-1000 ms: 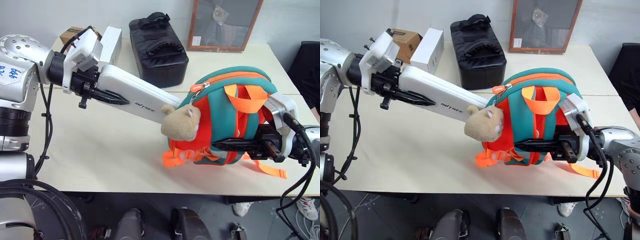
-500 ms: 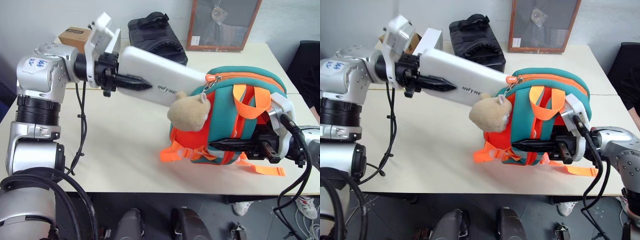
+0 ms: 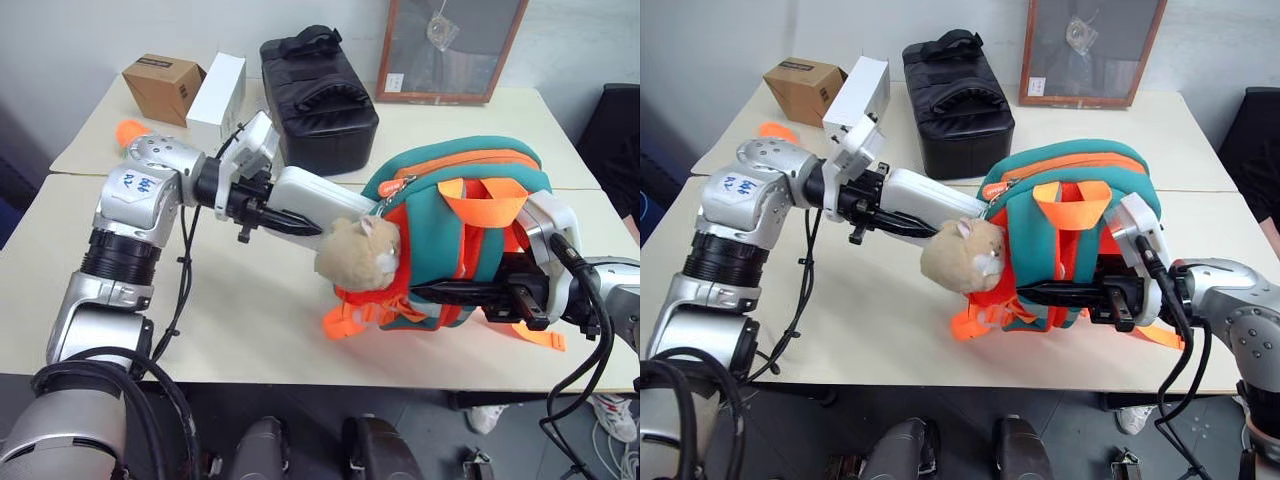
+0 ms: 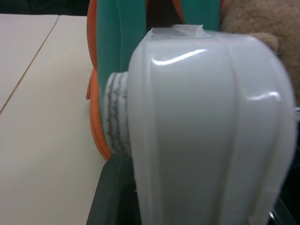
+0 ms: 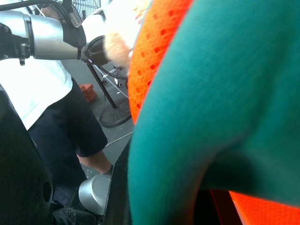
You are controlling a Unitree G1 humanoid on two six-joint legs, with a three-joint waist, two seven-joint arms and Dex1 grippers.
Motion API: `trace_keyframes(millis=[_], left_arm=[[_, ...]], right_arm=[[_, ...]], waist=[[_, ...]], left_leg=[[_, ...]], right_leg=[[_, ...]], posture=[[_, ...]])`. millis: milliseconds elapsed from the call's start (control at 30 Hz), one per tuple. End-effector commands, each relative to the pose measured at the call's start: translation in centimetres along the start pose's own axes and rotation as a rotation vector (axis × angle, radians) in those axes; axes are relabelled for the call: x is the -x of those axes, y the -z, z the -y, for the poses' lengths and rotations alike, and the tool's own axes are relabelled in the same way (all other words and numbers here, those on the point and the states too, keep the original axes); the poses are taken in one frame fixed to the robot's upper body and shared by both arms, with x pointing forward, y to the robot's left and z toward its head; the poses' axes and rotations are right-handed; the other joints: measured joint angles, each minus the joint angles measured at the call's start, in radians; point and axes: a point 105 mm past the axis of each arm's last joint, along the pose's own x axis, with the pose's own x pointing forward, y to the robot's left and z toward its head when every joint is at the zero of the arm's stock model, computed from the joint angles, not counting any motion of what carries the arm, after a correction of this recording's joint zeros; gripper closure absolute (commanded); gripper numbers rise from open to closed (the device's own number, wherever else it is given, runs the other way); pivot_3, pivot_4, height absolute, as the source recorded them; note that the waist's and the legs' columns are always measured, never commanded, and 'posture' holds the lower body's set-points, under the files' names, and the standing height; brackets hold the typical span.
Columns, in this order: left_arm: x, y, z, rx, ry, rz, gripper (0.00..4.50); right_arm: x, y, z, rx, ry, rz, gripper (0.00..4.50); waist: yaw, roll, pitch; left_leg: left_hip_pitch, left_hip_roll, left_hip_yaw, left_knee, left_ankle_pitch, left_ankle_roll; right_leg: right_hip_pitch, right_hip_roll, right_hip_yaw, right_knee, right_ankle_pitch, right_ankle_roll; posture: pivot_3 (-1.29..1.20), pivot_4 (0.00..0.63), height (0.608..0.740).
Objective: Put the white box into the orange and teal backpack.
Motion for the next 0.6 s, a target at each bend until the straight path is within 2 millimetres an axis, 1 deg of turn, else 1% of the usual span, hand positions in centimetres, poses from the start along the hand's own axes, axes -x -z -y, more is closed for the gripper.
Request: trace_keyframes(millis=[33,133,233,267,367,433,467,500,600], left_arm=[[-2.1,-1.7,-1.4,-0.034,-0.055,0.097,3.31],[-5.1,-1.9,-1.9,-0.017,-0.071,0.159,3.31],[-8.4,-1.5,-2.0,0.030,-0.091,0.184,3.31],[-9.3,-1.4,-2.1,0.038,-0.098,0.185,3.31],[-10.4,-1.1,-2.0,0.068,-0.107,0.196,3.31],[-10.1,-1.4,-1.6,0.078,-0.084,0.217,2.60],[-9.6,-1.5,-1.4,0.079,-0.081,0.219,2.40],[-8.9,-1.6,-1.2,0.075,-0.078,0.217,2.06],[-6.0,-1.6,-0.8,0.051,-0.099,0.195,1.25]], right_arm=[[-0.4,-0.6,-0.9,0.037,-0.033,0.011,4.49],[-0.6,-0.6,-1.0,0.040,-0.035,0.018,4.49],[-0.8,-0.7,-1.1,0.039,-0.033,0.030,4.49],[-0.8,-0.7,-1.1,0.039,-0.033,0.032,4.49],[-1.1,-0.7,-1.1,0.038,-0.026,0.035,4.49],[-1.2,-0.5,-1.1,0.033,-0.017,0.039,4.50],[-1.2,-0.4,-1.0,0.030,-0.012,0.041,4.50],[-1.1,-0.4,-1.0,0.028,-0.007,0.044,4.50],[-1.1,-0.2,-0.9,0.018,0.009,0.051,4.50]], waist=[[0.004,0.000,0.000],[0.003,0.000,0.000],[0.002,0.000,0.000],[0.002,0.000,0.000],[-0.001,0.000,0.000],[-0.001,0.000,0.000],[-0.002,0.000,0.000],[-0.003,0.000,0.000],[-0.007,0.000,0.000]], left_leg=[[0.000,0.000,0.000,0.000,0.000,0.000],[-0.001,0.000,-0.001,0.002,-0.001,0.001],[-0.002,-0.001,-0.001,0.002,-0.001,0.002],[-0.002,-0.001,-0.001,0.002,-0.001,0.002],[-0.001,0.000,-0.001,0.002,-0.001,0.001],[-0.001,0.000,0.000,0.002,0.000,0.001],[0.000,0.000,0.000,0.002,0.000,0.000],[0.000,0.000,0.000,0.001,0.000,0.000],[0.000,0.001,0.000,0.001,0.000,0.000]], right_leg=[[0.000,0.000,0.000,0.000,0.000,0.000],[0.000,0.000,-0.001,0.000,0.000,0.001],[0.000,-0.001,0.000,-0.001,0.001,0.002],[0.000,-0.001,0.000,-0.001,0.001,0.002],[0.000,0.000,0.000,0.000,0.001,0.002],[0.000,0.000,0.000,0.000,0.001,0.002],[0.000,0.000,0.000,0.000,0.001,0.002],[0.000,0.001,0.000,0.000,0.001,0.002],[0.000,0.001,0.000,0.000,0.001,0.002]], posture=[[0.00,0.150,0.740],[0.00,0.150,0.740],[0.00,0.150,0.740],[0.00,0.150,0.740],[0.00,0.150,0.740],[0.00,0.150,0.740],[0.00,0.150,0.740],[0.00,0.150,0.740],[0.00,0.150,0.740]])
